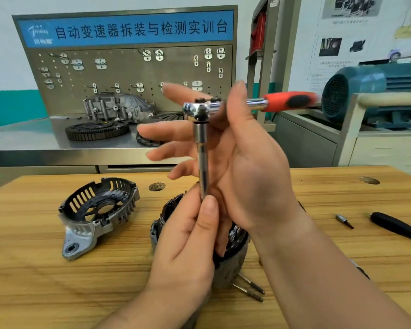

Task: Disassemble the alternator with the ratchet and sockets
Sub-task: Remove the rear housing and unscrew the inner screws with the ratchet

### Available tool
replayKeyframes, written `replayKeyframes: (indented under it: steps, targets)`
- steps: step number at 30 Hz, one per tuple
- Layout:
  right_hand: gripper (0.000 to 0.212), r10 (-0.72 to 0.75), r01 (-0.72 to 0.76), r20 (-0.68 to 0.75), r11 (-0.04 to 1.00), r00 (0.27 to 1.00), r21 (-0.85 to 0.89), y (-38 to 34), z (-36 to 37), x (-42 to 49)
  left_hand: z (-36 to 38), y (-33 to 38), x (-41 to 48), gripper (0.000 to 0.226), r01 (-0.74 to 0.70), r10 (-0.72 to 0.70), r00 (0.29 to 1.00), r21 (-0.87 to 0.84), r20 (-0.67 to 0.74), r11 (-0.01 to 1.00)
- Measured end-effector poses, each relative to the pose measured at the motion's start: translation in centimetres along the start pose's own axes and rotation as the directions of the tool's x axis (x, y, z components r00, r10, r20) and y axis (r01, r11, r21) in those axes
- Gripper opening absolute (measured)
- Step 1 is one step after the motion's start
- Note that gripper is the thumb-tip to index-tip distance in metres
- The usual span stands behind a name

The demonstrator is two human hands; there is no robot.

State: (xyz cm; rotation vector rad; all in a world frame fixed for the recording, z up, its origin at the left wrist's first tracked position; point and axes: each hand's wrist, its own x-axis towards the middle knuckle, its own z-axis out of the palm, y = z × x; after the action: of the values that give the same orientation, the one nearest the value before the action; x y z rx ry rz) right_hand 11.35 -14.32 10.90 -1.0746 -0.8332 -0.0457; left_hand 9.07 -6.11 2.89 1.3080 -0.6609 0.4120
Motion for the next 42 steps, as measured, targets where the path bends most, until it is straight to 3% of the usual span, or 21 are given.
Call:
replayKeyframes:
  steps: [3, 7, 10, 17, 19, 23, 25, 29, 32, 34, 40, 42]
  targets:
    - [0.055, 0.019, -0.019, -0.008, 1.000, 1.000, -0.015, 0.34, -0.18, 0.09, 0.03, -0.03, 0.05, 0.027, -0.010, 0.010, 1.000, -0.029, 0.018, 1.000]
    - [0.034, -0.172, 0.172, 0.003, 0.980, 0.985, -0.096, 0.19, 0.13, -0.18, 0.02, -0.17, 0.05, 0.023, -0.033, 0.034, 0.999, -0.003, 0.011, 0.999]
    - [0.035, -0.263, 0.264, 0.024, 0.961, 0.964, -0.084, -0.09, 0.13, -0.24, -0.13, -0.33, 0.10, 0.032, -0.029, 0.028, 1.000, 0.056, 0.012, 0.998]
    - [0.055, 0.008, -0.008, 0.005, 1.000, 1.000, 0.006, 0.39, -0.44, 0.05, -0.29, -0.28, -0.02, 0.036, 0.031, -0.029, 0.998, -0.056, 0.049, 0.998]
    - [0.051, -0.011, 0.011, -0.011, 1.000, 1.000, -0.024, 0.55, -0.47, 0.06, -0.21, -0.13, 0.03, 0.034, 0.016, -0.013, 0.997, -0.051, 0.070, 0.999]
    - [0.035, -0.197, 0.196, -0.004, 0.974, 0.980, -0.117, 0.20, 0.02, -0.17, -0.15, 0.03, 0.07, 0.028, -0.007, 0.007, 0.998, -0.009, 0.055, 1.000]
    - [0.039, -0.265, 0.264, 0.006, 0.957, 0.964, -0.123, -0.12, 0.14, -0.17, -0.21, -0.01, 0.13, 0.031, 0.002, -0.002, 0.999, 0.003, 0.053, 1.000]
    - [0.033, -0.163, 0.164, 0.011, 0.985, 0.987, -0.055, 0.08, 0.29, -0.10, -0.30, -0.09, 0.19, 0.030, 0.052, -0.049, 0.998, -0.084, 0.038, 0.995]
    - [0.051, -0.035, 0.034, -0.027, 0.999, 0.999, -0.015, 0.44, 0.01, 0.04, -0.41, -0.17, 0.14, 0.035, 0.064, -0.058, 0.996, -0.101, 0.061, 0.993]
    - [0.055, -0.022, 0.022, -0.049, 1.000, 0.999, -0.006, 0.55, -0.12, 0.09, -0.45, -0.13, 0.19, 0.035, 0.060, -0.053, 0.996, -0.091, 0.076, 0.994]
    - [0.024, -0.309, 0.303, -0.016, 0.941, 0.951, -0.149, 0.09, 0.08, -0.18, -0.35, 0.10, 0.38, 0.025, 0.059, -0.053, 0.996, -0.080, 0.078, 0.995]
    - [0.025, -0.292, 0.291, -0.001, 0.952, 0.956, -0.093, -0.19, 0.09, -0.09, -0.33, 0.12, 0.44, 0.025, 0.064, -0.060, 0.996, -0.067, 0.059, 0.996]
